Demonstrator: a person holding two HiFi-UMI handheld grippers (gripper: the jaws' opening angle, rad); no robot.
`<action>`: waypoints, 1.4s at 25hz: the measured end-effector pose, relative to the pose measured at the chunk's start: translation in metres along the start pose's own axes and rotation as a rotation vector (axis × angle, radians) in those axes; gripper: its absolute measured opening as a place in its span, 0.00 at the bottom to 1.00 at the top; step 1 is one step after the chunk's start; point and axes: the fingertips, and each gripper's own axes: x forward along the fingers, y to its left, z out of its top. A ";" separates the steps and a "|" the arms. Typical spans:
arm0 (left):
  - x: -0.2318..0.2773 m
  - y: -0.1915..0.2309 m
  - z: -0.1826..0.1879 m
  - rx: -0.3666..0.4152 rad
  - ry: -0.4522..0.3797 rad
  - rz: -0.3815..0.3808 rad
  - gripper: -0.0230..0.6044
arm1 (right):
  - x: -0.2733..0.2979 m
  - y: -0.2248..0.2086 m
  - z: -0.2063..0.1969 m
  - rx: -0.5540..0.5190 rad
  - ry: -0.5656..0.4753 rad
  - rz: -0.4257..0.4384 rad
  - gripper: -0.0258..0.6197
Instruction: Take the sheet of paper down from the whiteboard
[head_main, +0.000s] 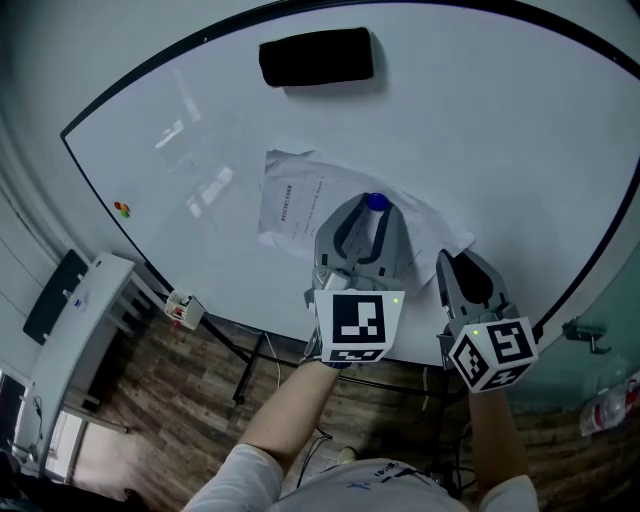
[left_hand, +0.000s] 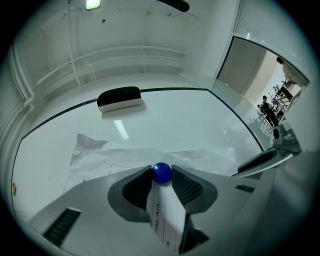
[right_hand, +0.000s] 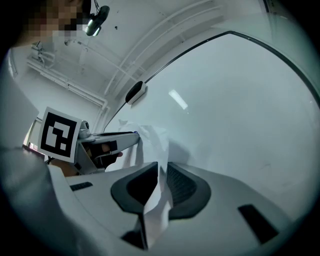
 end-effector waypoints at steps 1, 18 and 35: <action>0.000 0.001 0.000 -0.009 -0.006 -0.002 0.25 | 0.000 -0.001 0.000 0.002 0.000 -0.006 0.12; -0.041 -0.008 0.002 -0.118 -0.035 -0.050 0.25 | -0.014 0.003 0.005 0.008 0.011 0.023 0.06; -0.132 -0.044 -0.045 -0.297 0.086 -0.082 0.25 | -0.057 0.031 -0.063 0.026 0.221 0.074 0.06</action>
